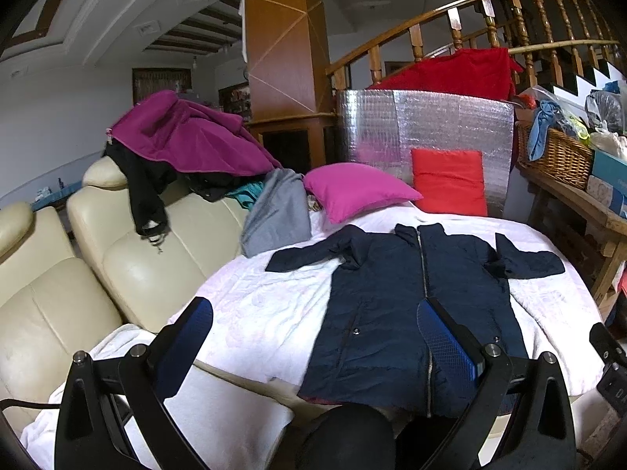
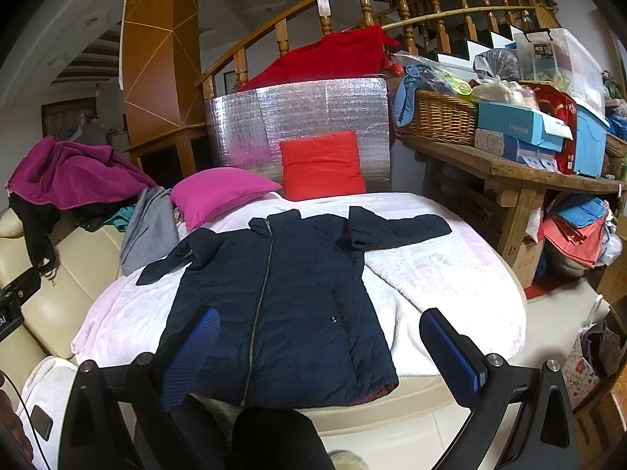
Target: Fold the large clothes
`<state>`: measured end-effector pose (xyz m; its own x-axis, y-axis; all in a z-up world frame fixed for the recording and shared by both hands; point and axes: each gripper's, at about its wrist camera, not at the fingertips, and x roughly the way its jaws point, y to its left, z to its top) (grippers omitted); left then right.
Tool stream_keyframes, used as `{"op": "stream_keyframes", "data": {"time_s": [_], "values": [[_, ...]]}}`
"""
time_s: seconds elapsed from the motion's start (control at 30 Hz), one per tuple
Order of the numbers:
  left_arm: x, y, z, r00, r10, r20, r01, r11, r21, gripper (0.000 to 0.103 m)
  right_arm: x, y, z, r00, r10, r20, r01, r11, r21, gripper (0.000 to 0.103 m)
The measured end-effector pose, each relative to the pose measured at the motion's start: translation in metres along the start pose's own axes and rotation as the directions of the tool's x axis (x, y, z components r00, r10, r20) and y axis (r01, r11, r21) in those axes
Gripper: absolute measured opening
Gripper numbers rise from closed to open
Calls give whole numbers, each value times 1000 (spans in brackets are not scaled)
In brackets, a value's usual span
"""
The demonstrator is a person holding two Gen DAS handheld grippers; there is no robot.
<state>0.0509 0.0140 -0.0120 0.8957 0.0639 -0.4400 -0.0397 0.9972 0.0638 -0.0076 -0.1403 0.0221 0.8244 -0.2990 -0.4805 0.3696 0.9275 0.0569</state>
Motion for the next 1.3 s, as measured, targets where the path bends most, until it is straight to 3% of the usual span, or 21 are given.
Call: {"op": "stream_keyframes", "data": {"time_s": [0.13,0.37,0.47,0.5,0.7,0.77,0.83,1.03,1.17,1.3], "values": [[47,-12,18,998,-17,-60,16,1000,-20,103,25,-25,18,1000,10,2,-10,999,49,103],[203,-62,31,973,-33,-229,19,998,-64,103,123,-111,58,998,39,-44,-29,980,197,103],[277,-91,15,938,-33,-345,14,998,-58,103,185,-155,66,990,109,-85,-79,950,302,103],[306,-102,5,918,-40,-396,14,998,-67,103,211,-172,67,986,132,-99,-90,932,350,103],[408,-139,-35,848,-17,-530,-41,994,-97,103,343,-246,63,958,249,-143,-127,813,569,103],[428,-149,-46,831,-4,-556,-55,994,-90,103,390,-272,61,948,281,-150,-119,749,652,99],[441,-157,-55,828,8,-561,-57,996,-71,103,428,-294,59,944,294,-146,-107,698,708,92],[455,-175,-56,843,3,-537,-16,1000,-20,103,514,-345,54,960,233,-155,-18,603,797,77],[463,-179,-54,831,-2,-556,-2,1000,-6,103,556,-364,51,965,169,-199,66,579,813,74],[473,-183,-56,818,11,-575,-7,1000,9,103,581,-373,58,974,86,-209,121,583,804,53]]}}
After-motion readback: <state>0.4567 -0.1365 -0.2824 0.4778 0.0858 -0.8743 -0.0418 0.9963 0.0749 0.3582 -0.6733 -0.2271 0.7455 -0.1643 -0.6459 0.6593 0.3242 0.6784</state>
